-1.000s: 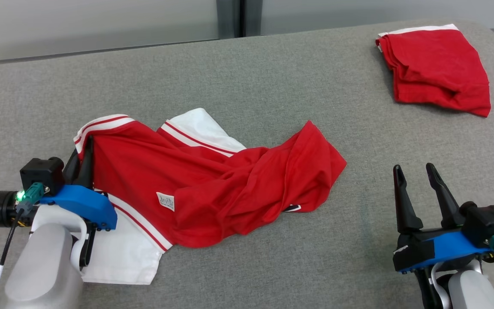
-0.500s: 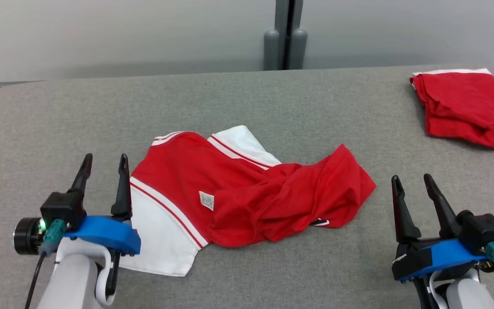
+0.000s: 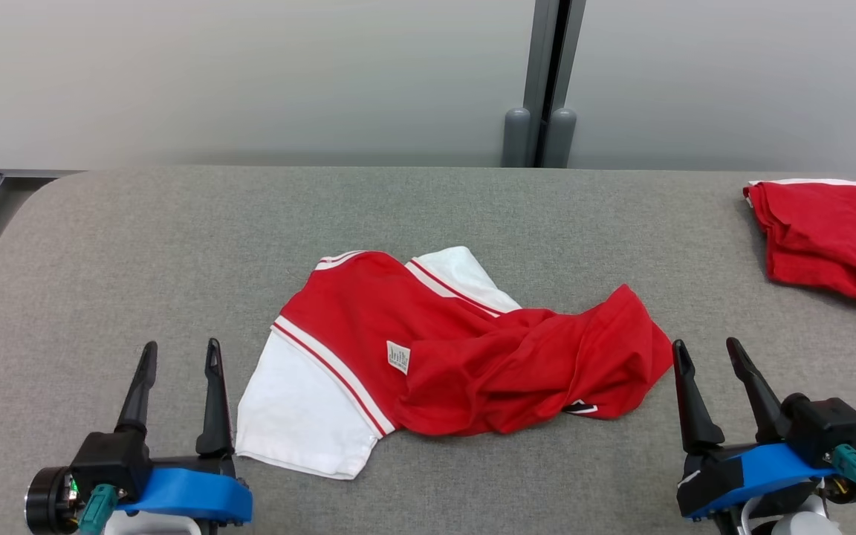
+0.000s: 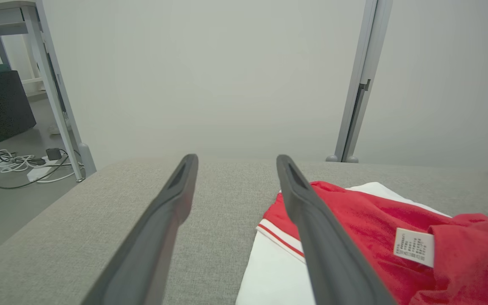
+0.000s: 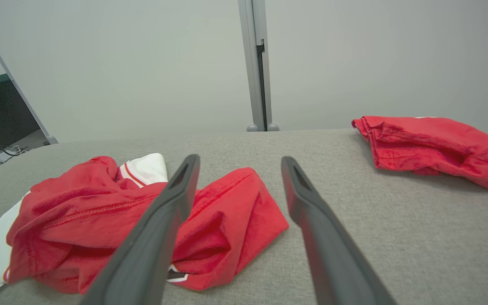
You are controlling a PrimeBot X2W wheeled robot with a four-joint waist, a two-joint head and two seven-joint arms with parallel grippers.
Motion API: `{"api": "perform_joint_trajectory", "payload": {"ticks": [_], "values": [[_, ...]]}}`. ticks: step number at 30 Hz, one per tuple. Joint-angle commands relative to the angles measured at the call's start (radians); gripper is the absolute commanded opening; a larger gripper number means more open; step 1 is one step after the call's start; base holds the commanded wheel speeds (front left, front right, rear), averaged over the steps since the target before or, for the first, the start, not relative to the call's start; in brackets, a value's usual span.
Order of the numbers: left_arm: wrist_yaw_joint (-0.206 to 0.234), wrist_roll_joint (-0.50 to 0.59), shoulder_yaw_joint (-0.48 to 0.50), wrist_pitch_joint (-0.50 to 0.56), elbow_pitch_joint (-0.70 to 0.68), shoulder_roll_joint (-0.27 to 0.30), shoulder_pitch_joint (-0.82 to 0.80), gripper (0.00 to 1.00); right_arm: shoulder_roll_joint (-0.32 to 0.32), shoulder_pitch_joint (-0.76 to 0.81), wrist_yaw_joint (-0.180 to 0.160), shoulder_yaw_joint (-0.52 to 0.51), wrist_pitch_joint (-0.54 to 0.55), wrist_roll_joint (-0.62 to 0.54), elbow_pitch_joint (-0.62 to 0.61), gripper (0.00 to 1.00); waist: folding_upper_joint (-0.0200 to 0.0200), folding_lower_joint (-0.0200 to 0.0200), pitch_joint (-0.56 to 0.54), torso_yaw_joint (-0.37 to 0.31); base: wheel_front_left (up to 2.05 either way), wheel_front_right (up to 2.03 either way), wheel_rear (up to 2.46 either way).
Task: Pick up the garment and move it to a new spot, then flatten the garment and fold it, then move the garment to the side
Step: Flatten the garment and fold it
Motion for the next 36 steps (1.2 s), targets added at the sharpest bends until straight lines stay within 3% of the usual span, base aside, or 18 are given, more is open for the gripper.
{"api": "perform_joint_trajectory", "payload": {"ticks": [1,10,20,36], "values": [[-0.001,0.009,0.007,-0.005,-0.006,-0.007,0.015,1.0,-0.002,0.012,0.001,0.002,0.003,0.007,-0.003,1.0,0.0,0.0001,-0.003,0.003,0.0,0.0,0.0],[-0.019,0.03,0.023,-0.005,0.005,-0.023,0.023,1.0,-0.002,0.017,0.001,0.044,0.016,0.018,-0.009,1.0,0.0,0.0001,-0.015,0.007,0.0,0.0,0.0],[-0.039,0.053,0.021,-0.005,0.003,-0.037,-0.005,1.0,-0.002,-0.007,0.0,0.313,0.026,0.07,0.018,1.0,0.0,0.0001,0.007,0.023,0.0,0.0,0.0],[-0.064,0.068,0.014,-0.005,0.026,-0.061,-0.054,1.0,-0.002,-0.169,0.001,0.512,0.001,0.156,0.254,1.0,0.0,0.0001,0.063,0.093,0.0,0.0,0.0]]}}
